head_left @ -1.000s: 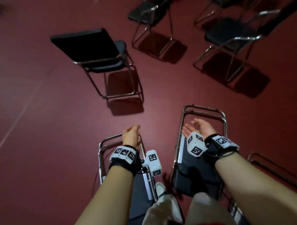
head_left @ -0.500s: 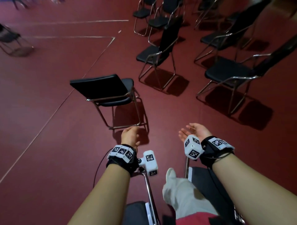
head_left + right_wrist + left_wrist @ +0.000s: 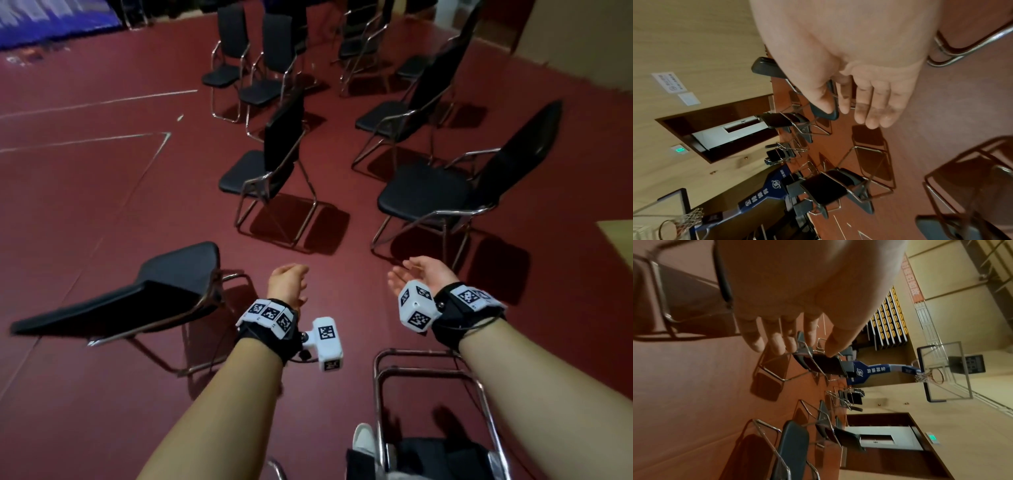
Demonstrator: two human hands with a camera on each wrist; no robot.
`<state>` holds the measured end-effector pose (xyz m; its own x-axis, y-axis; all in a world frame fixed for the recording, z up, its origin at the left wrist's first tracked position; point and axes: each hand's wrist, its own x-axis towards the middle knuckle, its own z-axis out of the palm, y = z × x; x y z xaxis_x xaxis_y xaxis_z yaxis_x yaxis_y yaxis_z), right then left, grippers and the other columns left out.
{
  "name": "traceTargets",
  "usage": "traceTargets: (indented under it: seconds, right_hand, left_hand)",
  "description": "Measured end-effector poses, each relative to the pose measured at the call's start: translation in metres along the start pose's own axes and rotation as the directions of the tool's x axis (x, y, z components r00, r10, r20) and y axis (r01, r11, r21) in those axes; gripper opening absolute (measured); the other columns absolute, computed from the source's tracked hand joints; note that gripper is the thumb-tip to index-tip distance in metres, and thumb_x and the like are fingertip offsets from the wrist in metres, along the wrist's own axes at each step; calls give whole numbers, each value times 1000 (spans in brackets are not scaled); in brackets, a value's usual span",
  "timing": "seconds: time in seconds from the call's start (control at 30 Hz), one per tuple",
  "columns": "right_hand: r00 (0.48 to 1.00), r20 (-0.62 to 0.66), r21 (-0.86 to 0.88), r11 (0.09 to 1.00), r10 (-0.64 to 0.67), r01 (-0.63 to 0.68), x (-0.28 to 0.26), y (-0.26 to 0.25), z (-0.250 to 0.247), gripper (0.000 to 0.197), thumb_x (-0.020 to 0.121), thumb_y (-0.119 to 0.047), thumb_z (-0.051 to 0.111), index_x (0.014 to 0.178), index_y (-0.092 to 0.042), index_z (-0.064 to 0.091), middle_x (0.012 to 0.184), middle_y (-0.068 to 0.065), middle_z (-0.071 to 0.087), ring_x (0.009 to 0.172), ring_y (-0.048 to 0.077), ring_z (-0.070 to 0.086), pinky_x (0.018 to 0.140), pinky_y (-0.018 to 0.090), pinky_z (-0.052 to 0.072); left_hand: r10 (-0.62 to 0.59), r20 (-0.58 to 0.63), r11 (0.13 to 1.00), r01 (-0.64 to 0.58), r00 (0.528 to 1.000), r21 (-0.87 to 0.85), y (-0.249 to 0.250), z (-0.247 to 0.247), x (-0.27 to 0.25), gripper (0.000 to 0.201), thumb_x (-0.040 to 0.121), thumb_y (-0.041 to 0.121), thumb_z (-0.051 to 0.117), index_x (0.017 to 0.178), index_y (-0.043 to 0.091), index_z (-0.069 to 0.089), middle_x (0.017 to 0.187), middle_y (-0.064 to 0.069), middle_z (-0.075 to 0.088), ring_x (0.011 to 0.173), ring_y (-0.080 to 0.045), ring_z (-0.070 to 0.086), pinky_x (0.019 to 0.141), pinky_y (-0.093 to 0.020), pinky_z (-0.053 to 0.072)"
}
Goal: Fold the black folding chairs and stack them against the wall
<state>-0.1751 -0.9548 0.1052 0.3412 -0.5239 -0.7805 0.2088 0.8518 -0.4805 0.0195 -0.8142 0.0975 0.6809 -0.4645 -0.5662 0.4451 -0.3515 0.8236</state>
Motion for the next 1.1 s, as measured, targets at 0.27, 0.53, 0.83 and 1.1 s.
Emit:
traceTargets:
  seconds: [0.27,0.53,0.83,1.1]
  right_hand:
    - [993,-79,154,983,-89,101,45,-121,-9,14,97,-16,50,87,-8,53,92,13,60,83,29,62,75,41,52]
    - [951,-260,326,911,-169,252,121,-232,-32,18,97,-16,48,81,-9,52,89,12,60,80,28,61,78,40,52]
    - [897,-411,416,842,-162,343,215,-355,-9,19,99,-15,47,81,-9,51,92,12,59,82,28,60,73,39,51]
    - [831,-521,396,807,-196,439,245,-430,-8,19,100,-19,48,85,-8,51,103,15,60,86,30,62,68,40,50]
  left_hand:
    - [-2,192,988,-29,981,155,72,134,79,3,94,18,60,93,20,61,83,0,57,80,-16,55,76,-33,42]
    - [-55,428,951,-83,902,297,115,298,186,14,89,17,62,80,23,53,61,6,51,58,-11,49,61,-27,38]
    - [-130,571,897,-150,811,416,200,445,308,11,73,21,65,76,18,55,62,2,48,54,-14,47,48,-20,32]
    - [-163,651,877,-194,741,440,244,531,347,8,88,18,61,84,23,57,65,6,52,62,-11,51,60,-25,38]
